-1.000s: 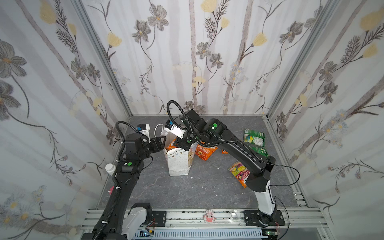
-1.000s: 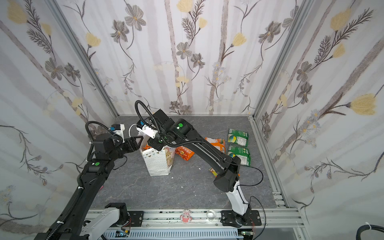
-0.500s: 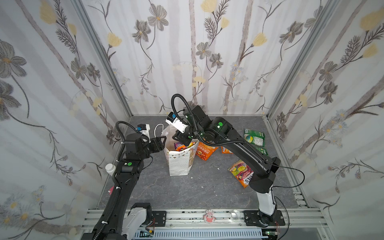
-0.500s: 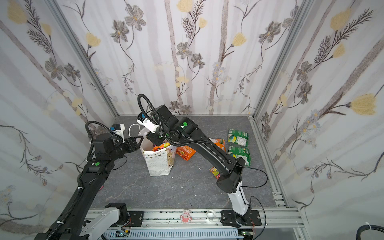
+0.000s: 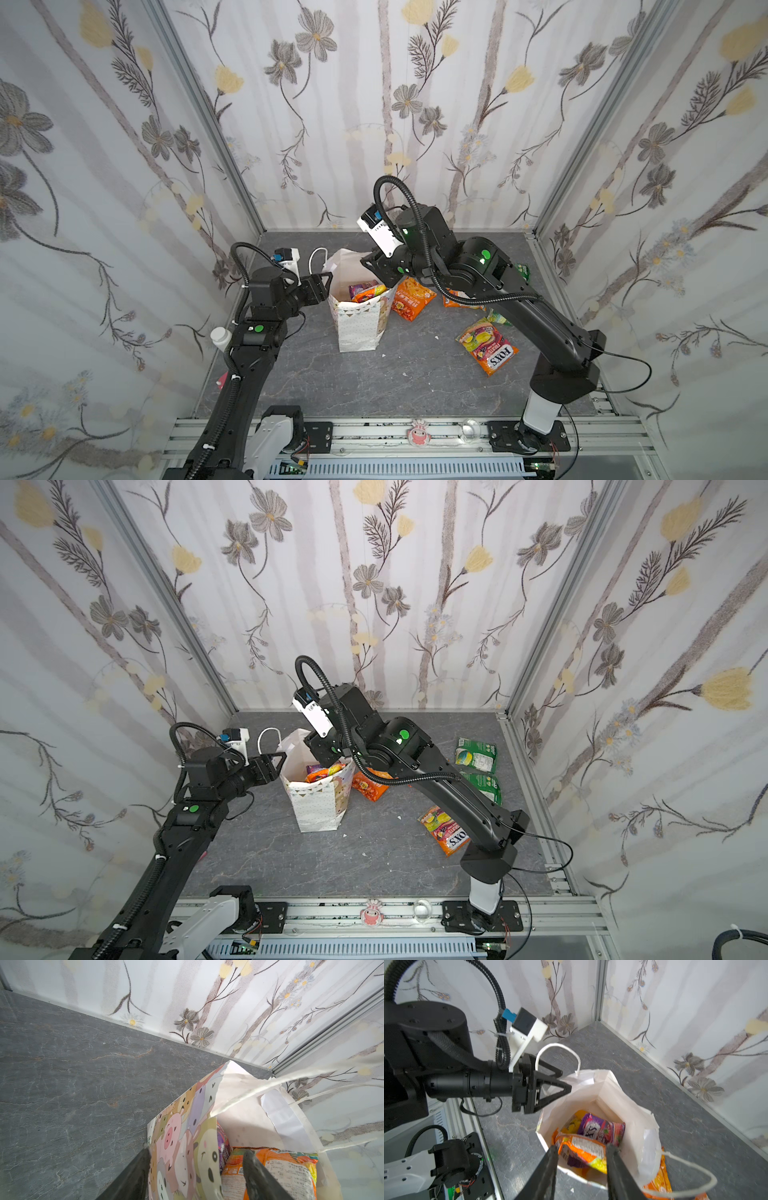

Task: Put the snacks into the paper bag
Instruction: 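Open the right gripper to release the orange bag inside, then raise the right gripper out of the paper bag and draw it back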

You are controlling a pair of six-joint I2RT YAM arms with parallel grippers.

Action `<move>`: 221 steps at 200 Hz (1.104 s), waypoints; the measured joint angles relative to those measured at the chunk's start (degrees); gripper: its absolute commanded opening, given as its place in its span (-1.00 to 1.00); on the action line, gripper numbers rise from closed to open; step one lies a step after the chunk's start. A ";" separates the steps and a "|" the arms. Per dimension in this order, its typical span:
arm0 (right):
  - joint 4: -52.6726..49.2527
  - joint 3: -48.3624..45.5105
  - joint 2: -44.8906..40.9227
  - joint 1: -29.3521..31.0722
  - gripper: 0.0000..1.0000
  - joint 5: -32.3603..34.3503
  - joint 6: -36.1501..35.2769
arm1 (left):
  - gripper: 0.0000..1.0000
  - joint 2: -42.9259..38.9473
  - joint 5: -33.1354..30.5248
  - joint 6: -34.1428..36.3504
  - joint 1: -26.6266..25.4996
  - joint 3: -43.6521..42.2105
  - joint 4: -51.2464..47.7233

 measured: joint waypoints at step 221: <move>23.39 -20.48 -2.23 -8.28 -1.00 -5.49 8.39 | 0.40 -1.14 -0.28 0.00 0.00 0.00 -0.02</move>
